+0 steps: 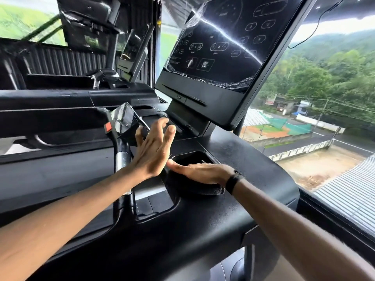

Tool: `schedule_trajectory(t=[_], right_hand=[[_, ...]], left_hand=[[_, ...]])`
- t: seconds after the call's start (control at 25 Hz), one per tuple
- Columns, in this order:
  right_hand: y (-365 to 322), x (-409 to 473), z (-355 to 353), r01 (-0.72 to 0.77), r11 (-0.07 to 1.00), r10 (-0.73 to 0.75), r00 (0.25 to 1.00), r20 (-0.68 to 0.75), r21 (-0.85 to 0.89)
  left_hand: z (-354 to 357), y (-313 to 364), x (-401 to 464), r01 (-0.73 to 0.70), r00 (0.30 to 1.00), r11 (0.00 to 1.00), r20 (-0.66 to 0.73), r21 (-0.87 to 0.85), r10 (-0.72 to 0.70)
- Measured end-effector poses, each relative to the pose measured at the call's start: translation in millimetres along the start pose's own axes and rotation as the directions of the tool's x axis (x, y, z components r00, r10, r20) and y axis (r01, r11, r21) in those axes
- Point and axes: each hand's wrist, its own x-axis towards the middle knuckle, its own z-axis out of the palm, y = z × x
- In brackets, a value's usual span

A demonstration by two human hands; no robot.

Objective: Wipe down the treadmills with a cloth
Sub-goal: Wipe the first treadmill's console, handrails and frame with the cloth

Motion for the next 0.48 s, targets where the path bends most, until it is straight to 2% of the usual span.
schedule_trajectory(t=[0.12,0.24,0.36,0.48], right_hand=[[-3,-1,-3,-0.009,1.0,0.01,0.998,0.066,-0.03],[-9,-2,0,-0.018,0.976,0.036,0.996,0.082,-0.217],[-13,-13,8,-0.018,0.905,-0.027,0.995,-0.099,-0.424],[-16,-32,14,0.0,0.925,-0.107,0.96,-0.26,-0.38]], left_hand=[[4,1,6,0.01,1.0,1.0,0.014,0.014,-0.011],[7,5,5,-0.003,1.0,0.999,0.015,0.048,0.002],[2,4,-2,-0.008,1.0,0.998,0.028,0.06,0.006],[-14,1,-11,-0.027,0.999,0.998,0.04,0.057,0.025]])
